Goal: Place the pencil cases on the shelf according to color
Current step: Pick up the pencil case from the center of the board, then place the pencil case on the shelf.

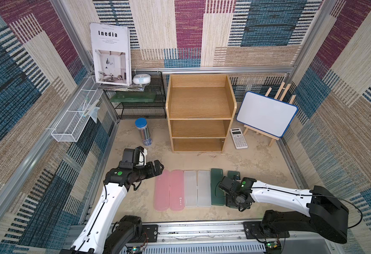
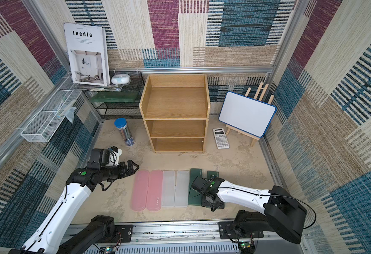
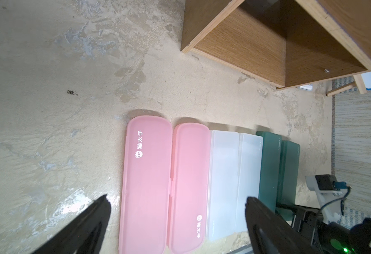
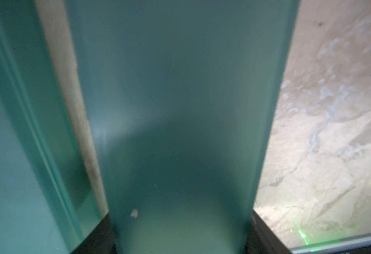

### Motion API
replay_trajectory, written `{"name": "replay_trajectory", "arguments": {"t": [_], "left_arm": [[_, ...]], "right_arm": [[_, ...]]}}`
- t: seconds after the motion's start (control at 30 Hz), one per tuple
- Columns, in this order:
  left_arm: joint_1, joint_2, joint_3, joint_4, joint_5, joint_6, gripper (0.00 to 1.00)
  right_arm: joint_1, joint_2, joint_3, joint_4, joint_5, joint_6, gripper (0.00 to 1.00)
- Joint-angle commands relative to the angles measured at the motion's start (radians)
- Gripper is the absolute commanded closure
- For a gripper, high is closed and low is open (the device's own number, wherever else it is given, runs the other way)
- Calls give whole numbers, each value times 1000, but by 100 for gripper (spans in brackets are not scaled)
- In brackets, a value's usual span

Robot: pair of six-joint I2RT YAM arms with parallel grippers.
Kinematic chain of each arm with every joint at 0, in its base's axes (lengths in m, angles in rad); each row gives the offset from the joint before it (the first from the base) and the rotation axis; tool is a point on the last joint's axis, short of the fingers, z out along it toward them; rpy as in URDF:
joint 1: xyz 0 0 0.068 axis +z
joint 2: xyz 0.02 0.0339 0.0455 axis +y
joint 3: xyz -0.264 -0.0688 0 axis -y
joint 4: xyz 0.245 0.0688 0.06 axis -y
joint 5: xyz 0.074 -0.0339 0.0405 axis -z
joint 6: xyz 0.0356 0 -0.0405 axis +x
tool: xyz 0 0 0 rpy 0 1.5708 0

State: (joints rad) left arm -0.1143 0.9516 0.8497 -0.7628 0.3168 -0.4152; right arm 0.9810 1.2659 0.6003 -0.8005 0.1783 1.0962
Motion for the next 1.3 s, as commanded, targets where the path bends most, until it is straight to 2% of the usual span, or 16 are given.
{"name": "replay_trajectory", "arguments": {"t": [0.0, 0.1, 0.37, 0.67, 0.97, 1.27], "left_arm": [[1, -7, 2, 8, 9, 3, 0], [1, -14, 1, 8, 2, 3, 0], [1, -27, 5, 9, -19, 3, 0], [1, 5, 68, 19, -6, -9, 0], [1, 96, 223, 45, 21, 0, 0], [1, 171, 209, 126, 28, -11, 0]], "right_arm": [[24, -15, 24, -38, 23, 42, 54], [38, -46, 65, -85, 52, 47, 66], [53, -122, 231, -257, 121, 39, 81], [56, -143, 479, -381, 190, -48, 88], [56, -95, 759, -308, 259, -247, 91], [45, 37, 1112, -269, 396, -458, 90]]}}
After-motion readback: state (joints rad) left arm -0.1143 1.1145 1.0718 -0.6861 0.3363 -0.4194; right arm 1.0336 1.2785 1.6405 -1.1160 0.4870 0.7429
